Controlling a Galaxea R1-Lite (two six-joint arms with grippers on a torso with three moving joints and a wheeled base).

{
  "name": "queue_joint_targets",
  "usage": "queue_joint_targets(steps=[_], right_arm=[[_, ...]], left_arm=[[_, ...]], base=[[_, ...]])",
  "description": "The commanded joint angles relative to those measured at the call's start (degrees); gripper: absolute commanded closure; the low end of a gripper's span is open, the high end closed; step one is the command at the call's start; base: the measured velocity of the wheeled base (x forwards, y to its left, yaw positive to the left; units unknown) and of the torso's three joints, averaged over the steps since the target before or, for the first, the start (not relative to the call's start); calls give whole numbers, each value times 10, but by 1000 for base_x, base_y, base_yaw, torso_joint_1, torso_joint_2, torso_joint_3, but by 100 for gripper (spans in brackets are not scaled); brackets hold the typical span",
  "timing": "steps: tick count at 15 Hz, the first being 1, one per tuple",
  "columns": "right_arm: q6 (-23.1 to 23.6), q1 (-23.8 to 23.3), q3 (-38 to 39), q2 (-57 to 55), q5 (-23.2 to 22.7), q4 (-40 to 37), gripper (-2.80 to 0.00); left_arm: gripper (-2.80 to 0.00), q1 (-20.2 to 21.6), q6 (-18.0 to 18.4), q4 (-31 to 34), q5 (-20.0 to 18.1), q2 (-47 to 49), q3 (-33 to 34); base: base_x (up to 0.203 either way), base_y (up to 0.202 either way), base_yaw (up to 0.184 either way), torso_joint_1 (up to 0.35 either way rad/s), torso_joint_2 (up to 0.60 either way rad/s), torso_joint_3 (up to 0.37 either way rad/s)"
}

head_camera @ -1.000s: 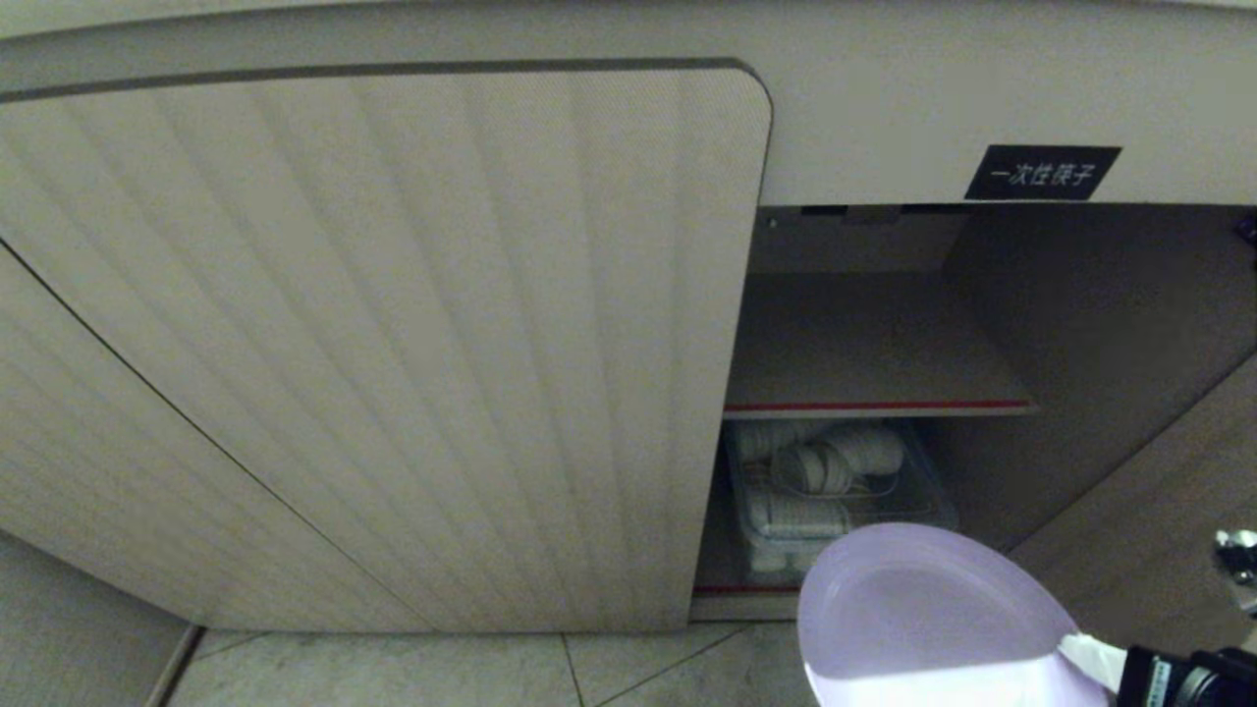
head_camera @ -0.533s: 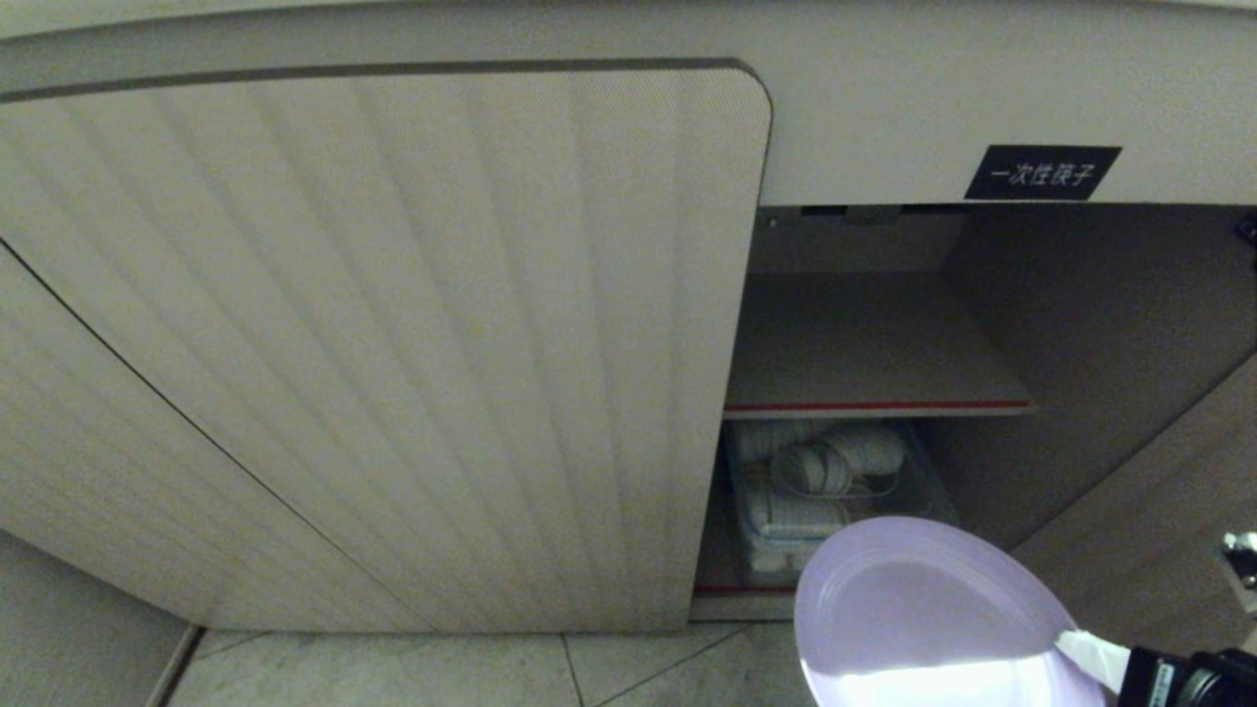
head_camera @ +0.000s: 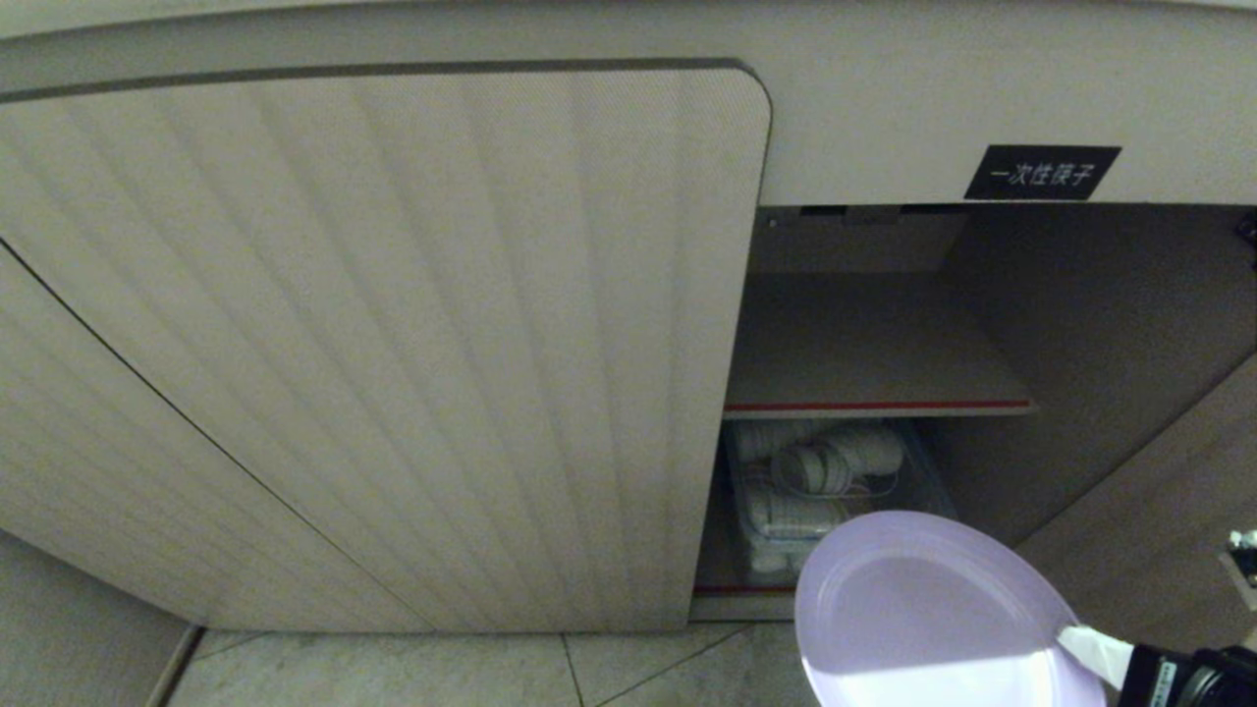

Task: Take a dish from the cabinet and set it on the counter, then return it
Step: Place it on the table

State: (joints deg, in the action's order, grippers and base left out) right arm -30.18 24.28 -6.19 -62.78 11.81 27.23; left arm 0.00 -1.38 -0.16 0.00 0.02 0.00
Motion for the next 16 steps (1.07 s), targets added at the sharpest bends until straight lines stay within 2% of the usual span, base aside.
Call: queue_joint_targets(steps=[1, 16], right_arm=[[0, 2, 8, 4, 1, 10, 0], [-1, 12, 13, 11, -1, 14, 0]], left_arm=[[0, 0, 0, 0, 0, 0, 0], [0, 0, 0, 0, 0, 0, 0]], base=[[0, 0, 0, 0, 0, 0], [0, 0, 0, 0, 0, 0]])
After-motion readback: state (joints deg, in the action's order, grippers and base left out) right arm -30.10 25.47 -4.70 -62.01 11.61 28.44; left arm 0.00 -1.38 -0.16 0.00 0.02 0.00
